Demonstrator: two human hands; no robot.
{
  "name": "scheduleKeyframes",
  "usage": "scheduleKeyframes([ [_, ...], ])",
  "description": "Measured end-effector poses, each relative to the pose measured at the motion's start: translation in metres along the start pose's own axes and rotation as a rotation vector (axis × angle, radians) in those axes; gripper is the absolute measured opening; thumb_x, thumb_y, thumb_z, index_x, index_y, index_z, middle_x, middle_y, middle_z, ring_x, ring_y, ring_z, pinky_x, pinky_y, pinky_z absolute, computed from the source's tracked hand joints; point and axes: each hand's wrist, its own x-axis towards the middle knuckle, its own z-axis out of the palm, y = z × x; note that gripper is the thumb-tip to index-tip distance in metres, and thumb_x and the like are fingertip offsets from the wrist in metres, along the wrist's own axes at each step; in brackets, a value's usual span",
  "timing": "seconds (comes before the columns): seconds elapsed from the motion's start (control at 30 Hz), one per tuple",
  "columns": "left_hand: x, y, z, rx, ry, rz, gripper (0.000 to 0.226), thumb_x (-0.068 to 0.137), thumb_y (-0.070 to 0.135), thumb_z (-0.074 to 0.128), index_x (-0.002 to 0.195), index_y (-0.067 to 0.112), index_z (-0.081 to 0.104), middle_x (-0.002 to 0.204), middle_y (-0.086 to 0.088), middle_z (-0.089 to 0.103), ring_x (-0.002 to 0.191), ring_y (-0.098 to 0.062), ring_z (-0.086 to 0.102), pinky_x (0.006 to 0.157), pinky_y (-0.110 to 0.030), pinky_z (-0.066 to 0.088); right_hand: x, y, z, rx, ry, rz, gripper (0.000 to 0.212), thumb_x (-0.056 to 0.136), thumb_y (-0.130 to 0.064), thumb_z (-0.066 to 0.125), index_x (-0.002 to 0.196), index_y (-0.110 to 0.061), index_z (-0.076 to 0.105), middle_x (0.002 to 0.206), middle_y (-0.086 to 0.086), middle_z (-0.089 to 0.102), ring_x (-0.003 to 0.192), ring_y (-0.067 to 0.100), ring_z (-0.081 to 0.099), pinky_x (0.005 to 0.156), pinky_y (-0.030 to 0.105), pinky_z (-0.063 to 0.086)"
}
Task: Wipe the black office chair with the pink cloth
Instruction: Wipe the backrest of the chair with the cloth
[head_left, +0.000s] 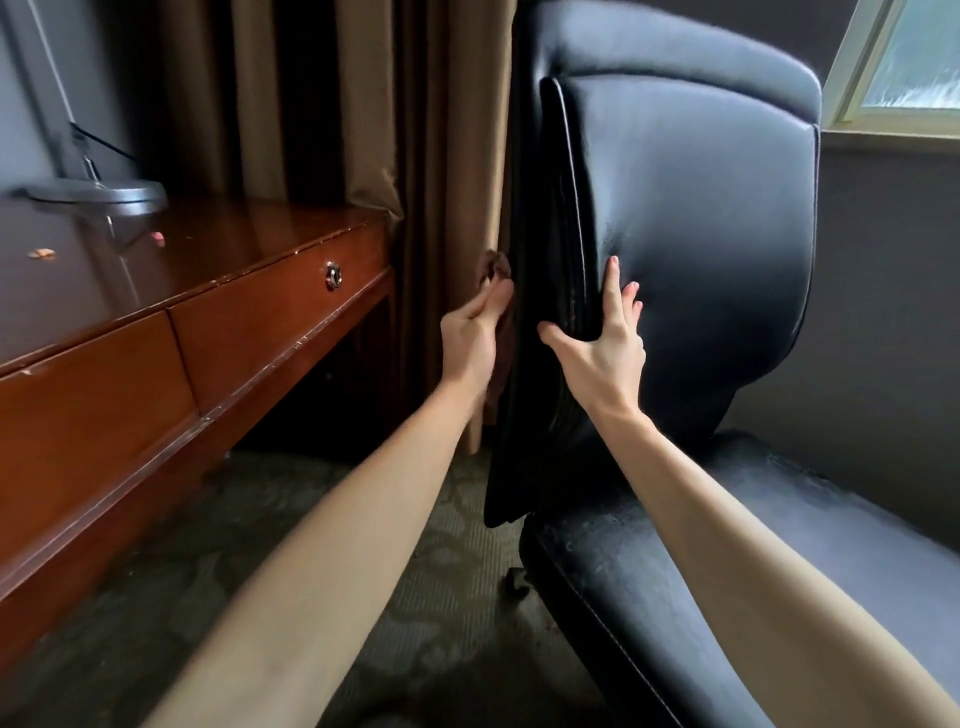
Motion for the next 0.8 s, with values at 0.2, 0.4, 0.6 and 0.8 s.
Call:
scheduleKeyframes([
  [0.2,-0.036,-0.05,-0.026,-0.056,0.006,-0.126,0.023,0.094,0.015,0.066,0.117,0.012,0.069,0.119,-0.01,0.071,0.113,-0.02,0.066,0.106,-0.037,0.048,0.0,-0.001,-0.002,-0.036,-0.02,-0.01,0.102,0.079,-0.042,0.074,0.156,-0.037,0.007,0.164,0.009,0.006,0.152,0.022,0.0,0.117,0.049,0.017],
  [0.4,-0.046,-0.021,-0.005,-0.037,0.084,-0.07,0.028,0.094,0.013,0.065,0.12,0.003,0.069,0.098,0.002,0.076,0.091,-0.006,0.071,0.083,-0.02,0.053,-0.001,-0.005,-0.011,-0.033,-0.045,0.002,0.103,0.079,-0.043,0.074,0.156,-0.036,0.007,0.164,0.01,0.006,0.152,0.024,0.001,0.117,0.047,0.018],
  [0.6,0.004,0.067,0.043,-0.082,0.062,0.118,0.029,0.091,0.011,0.069,0.12,0.005,0.069,0.101,0.009,0.073,0.101,-0.01,0.069,0.104,-0.029,0.048,-0.007,-0.005,-0.017,0.004,-0.078,-0.014,0.101,0.08,-0.039,0.074,0.156,-0.038,0.006,0.165,0.008,0.005,0.152,0.024,0.0,0.117,0.045,0.016],
  [0.8,0.003,0.049,0.031,-0.01,0.045,0.123,0.031,0.094,0.013,0.066,0.123,0.004,0.066,0.111,-0.002,0.073,0.109,-0.012,0.067,0.107,-0.031,0.046,-0.008,-0.005,-0.013,0.007,-0.069,-0.005,0.102,0.08,-0.037,0.074,0.155,-0.038,0.006,0.165,0.009,0.004,0.152,0.026,-0.002,0.118,0.049,0.014],
])
